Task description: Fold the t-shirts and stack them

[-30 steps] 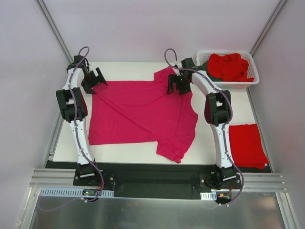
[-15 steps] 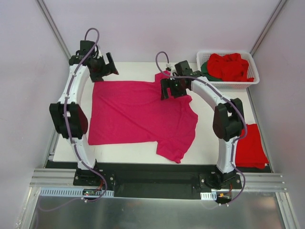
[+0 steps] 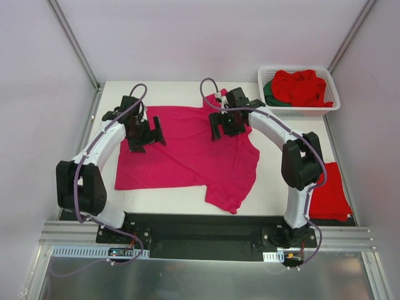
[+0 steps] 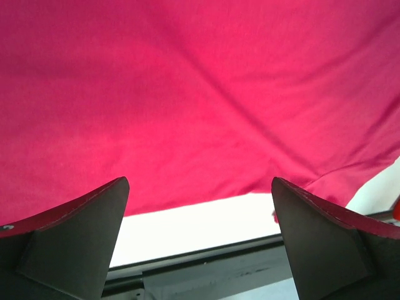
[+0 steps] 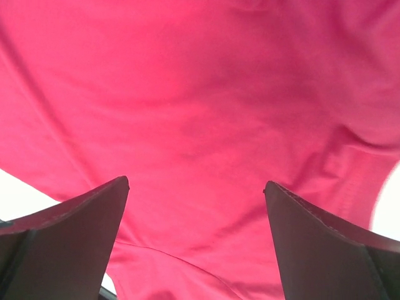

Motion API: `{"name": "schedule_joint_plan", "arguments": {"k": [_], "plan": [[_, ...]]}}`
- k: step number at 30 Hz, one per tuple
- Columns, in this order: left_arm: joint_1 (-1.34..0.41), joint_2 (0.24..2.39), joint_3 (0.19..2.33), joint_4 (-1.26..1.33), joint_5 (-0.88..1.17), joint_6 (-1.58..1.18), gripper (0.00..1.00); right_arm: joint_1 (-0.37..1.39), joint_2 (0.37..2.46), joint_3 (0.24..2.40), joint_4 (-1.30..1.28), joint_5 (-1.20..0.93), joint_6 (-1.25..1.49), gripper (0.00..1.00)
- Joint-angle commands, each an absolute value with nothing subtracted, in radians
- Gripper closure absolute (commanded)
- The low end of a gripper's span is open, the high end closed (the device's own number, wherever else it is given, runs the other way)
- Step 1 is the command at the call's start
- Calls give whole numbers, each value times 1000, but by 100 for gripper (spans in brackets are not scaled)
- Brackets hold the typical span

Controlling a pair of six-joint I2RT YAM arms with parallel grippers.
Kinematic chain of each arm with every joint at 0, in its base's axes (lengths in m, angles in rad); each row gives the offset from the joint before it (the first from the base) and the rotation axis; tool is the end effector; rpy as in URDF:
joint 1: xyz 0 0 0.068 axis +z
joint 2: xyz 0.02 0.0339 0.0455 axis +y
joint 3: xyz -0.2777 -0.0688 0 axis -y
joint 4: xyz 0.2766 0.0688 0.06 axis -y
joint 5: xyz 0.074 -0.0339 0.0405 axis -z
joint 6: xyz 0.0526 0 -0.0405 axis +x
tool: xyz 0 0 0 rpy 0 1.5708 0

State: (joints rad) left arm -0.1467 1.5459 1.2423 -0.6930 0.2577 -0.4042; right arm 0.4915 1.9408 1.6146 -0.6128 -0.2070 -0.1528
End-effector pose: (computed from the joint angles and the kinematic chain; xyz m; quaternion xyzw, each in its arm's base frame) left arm 0.3569 -0.0663 0.2608 -0.0860 0.9479 -0.1950 0.2367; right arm 0.4143 0.2341 0.2394 -0.3298 0.8866 0.1489 0.2880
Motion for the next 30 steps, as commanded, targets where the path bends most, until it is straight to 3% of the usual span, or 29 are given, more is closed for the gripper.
{"name": "schedule_joint_plan", "arguments": {"k": [1, 7, 12, 23, 30], "plan": [[-143, 1442, 1175, -675, 291, -410, 1, 540, 1950, 1638, -689, -255, -149, 6], [-143, 1495, 1132, -673, 282, -384, 1, 566, 1807, 1352, -589, -203, -84, 6], [-135, 1549, 1167, -672, 301, -399, 1, 545, 1744, 1258, -545, -149, -57, 5], [-127, 1776, 1543, -698, 166, -419, 1, 492, 1868, 1524, -471, 86, -58, 5], [-124, 1925, 1689, -696, 179, -396, 1, 469, 2068, 1643, -360, 74, -57, 5]]}}
